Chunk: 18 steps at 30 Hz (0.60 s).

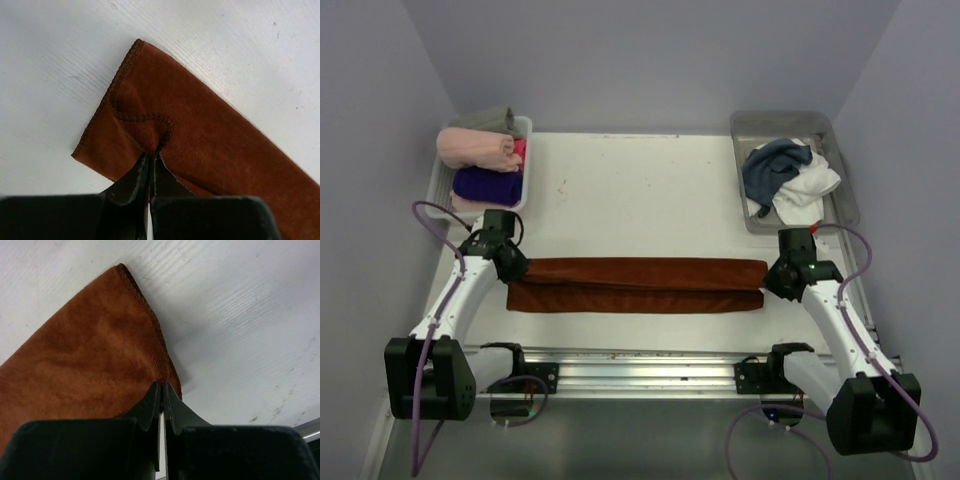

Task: Roll the towels
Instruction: Fold the towel

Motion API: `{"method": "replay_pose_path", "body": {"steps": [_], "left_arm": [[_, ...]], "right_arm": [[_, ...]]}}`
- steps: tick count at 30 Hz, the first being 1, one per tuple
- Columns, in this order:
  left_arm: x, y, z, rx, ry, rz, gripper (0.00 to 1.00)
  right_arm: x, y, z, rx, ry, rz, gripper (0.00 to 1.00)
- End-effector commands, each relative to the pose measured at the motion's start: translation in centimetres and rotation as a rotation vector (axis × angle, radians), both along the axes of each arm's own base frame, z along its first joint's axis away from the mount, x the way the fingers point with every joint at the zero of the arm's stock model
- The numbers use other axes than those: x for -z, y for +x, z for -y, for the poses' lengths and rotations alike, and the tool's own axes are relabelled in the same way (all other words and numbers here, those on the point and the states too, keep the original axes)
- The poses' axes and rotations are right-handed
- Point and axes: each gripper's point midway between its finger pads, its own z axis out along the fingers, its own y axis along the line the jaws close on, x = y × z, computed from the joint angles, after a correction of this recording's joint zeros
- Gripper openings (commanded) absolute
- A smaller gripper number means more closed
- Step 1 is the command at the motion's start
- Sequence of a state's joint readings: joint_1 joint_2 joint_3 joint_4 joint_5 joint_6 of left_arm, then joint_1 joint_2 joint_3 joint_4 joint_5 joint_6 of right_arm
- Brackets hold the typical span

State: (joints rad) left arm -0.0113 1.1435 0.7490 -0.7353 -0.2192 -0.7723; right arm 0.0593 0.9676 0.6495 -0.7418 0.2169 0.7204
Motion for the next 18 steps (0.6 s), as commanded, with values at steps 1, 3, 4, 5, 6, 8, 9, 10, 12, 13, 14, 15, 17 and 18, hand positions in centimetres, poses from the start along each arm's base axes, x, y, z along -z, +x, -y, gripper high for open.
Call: {"method": "replay_pose_path", "body": {"steps": [1,3,4,5,6,8,9,10,12,13,14,15,17,18], "left_arm": [[-1.5,0.5,-0.8,-0.041,0.021,0.051,0.00],[-1.7,0.4,-1.1,-0.044,0.037,0.044,0.00],[-1.9,0.4,-1.1,-0.045,0.040,0.046,0.00],[-1.9,0.3,-1.1,-0.045,0.040,0.039,0.00],[-1.8,0.2,-1.2,-0.046,0.041,0.038,0.00],[-1.4,-0.1,-1.1,-0.048,0.035,0.027,0.00],[-1.1,-0.3,-1.0,-0.049,0.031,0.020,0.00],[-0.4,-0.7,-0.9,-0.049,0.023,0.002,0.00],[0.3,-1.1,-0.7,-0.056,0.014,-0.014,0.00],[0.9,-1.5,-0.6,-0.058,0.007,-0.034,0.00],[1.2,-1.7,-0.6,-0.063,0.005,-0.044,0.00],[1.5,-2.0,-0.6,-0.066,0.005,-0.054,0.00],[1.6,-2.0,-1.2,-0.093,0.006,-0.054,0.00],[1.6,-1.9,-1.2,-0.098,0.003,-0.055,0.00]], "right_arm": [[-0.1,-0.7,0.1,0.024,0.008,-0.007,0.00],[-0.7,-0.6,0.1,0.018,0.010,0.015,0.00],[-0.9,-0.7,0.0,0.017,0.013,0.018,0.00],[-1.0,-0.8,0.0,0.015,0.016,0.021,0.00],[-1.1,-1.0,-0.1,0.014,0.021,0.022,0.00],[-0.9,-1.1,-0.6,0.014,0.046,0.025,0.00],[-0.6,-1.2,-0.6,0.019,0.053,0.021,0.00],[-0.4,-1.3,-0.8,0.024,0.062,0.018,0.00],[0.0,-1.5,-1.0,0.023,0.075,0.003,0.00],[0.2,-1.6,-1.0,0.025,0.078,-0.005,0.00],[0.2,-1.7,-1.1,0.021,0.082,-0.007,0.00],[0.2,-1.8,-1.2,0.022,0.085,-0.007,0.00],[0.2,-2.0,-1.2,0.018,0.084,-0.006,0.00],[0.2,-2.2,-1.1,0.020,0.083,-0.007,0.00]]}}
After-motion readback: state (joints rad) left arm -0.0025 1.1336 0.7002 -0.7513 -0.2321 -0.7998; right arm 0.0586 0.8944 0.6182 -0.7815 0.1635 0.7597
